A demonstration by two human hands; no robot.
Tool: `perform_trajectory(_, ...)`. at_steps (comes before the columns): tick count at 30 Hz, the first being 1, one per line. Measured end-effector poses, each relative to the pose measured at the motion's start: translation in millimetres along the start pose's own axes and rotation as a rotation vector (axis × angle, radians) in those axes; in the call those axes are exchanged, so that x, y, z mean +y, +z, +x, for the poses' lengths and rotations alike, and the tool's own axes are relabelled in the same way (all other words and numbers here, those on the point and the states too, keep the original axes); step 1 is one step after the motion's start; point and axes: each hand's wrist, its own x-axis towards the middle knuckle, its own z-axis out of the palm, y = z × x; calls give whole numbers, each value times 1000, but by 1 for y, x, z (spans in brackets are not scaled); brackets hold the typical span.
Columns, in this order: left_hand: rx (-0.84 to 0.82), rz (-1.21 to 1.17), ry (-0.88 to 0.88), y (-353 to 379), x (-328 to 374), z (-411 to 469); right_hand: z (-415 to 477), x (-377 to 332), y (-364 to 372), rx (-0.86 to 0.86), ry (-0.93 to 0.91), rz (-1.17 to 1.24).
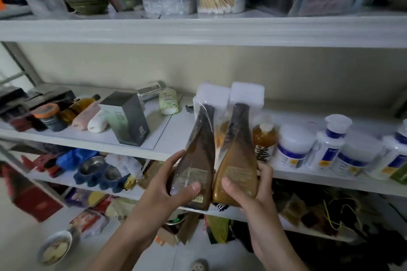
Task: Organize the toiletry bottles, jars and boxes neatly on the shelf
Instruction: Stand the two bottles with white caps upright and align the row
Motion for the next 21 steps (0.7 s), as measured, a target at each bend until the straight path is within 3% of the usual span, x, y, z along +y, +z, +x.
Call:
perform_trajectory(8, 61, -101, 39, -91, -16, 8, 28, 34, 78, -212, -124, -97)
perform_trajectory(13, 2, -82, 38, -158, -36, 48, 76, 67, 131, -235, -196, -157)
perform_trajectory(21, -79, 135, 127, -213, -87, 142, 151, 117, 166, -158, -37, -141)
